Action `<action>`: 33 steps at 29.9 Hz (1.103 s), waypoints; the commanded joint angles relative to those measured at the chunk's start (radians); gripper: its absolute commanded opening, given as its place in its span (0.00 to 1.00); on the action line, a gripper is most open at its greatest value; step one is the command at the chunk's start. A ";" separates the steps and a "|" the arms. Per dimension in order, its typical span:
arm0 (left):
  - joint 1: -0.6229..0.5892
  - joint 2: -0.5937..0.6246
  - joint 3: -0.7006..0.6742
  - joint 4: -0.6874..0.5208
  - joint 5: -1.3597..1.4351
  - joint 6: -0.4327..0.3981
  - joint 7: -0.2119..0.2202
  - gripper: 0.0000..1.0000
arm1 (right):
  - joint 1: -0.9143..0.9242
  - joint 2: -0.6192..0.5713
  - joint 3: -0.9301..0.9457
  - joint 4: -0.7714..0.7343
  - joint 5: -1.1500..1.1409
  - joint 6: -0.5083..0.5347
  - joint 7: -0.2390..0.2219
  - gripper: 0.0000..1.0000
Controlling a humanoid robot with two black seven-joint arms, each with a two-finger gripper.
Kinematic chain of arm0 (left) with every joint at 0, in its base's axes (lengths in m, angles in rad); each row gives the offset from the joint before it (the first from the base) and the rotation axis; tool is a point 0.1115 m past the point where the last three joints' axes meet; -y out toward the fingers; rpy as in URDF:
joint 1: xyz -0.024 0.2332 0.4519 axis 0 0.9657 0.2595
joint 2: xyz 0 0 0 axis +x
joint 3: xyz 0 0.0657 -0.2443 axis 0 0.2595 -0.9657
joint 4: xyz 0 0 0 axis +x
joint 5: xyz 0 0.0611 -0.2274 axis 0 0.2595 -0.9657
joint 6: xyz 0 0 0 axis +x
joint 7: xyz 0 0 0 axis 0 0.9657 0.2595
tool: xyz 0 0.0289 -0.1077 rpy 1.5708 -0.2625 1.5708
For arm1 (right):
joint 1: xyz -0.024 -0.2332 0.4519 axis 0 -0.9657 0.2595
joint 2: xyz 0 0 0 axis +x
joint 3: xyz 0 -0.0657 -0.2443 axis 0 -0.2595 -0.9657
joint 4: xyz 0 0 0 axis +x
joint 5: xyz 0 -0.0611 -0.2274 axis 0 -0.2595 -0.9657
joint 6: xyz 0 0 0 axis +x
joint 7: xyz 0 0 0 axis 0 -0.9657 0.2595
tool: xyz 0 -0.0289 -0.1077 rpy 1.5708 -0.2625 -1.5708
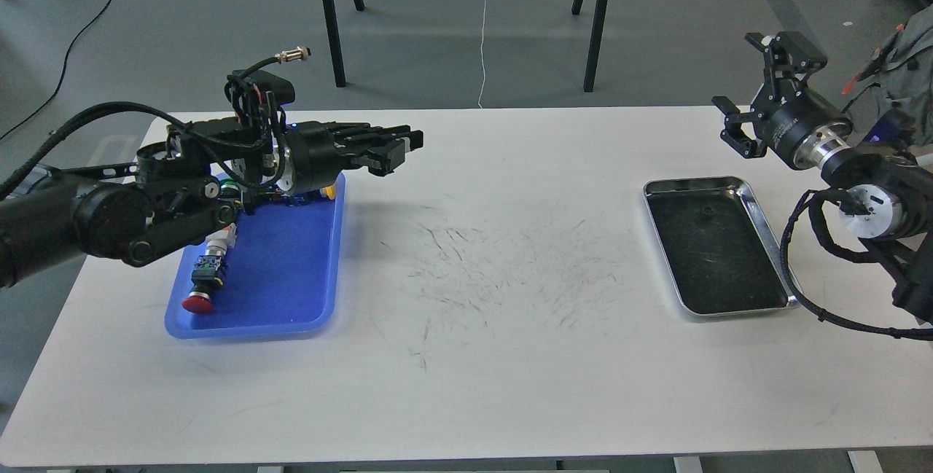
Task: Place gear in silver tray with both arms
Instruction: 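Lift the gear out of the blue tray with the left gripper, then carry the gear toward the table center and lower it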
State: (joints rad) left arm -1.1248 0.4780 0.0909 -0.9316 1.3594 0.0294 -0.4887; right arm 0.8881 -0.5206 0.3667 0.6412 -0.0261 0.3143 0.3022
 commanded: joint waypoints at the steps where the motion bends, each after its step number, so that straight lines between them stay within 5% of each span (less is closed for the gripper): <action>1: 0.005 -0.077 0.012 0.040 0.004 -0.002 0.000 0.22 | 0.000 0.001 -0.002 0.000 0.000 0.000 0.000 0.98; 33: 0.095 -0.421 0.201 0.237 0.149 0.015 0.000 0.23 | 0.034 0.028 0.008 -0.037 -0.001 -0.018 -0.003 0.98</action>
State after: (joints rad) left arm -1.0324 0.0804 0.2799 -0.7134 1.5033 0.0411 -0.4887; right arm 0.9200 -0.4981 0.3733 0.6044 -0.0276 0.2974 0.2990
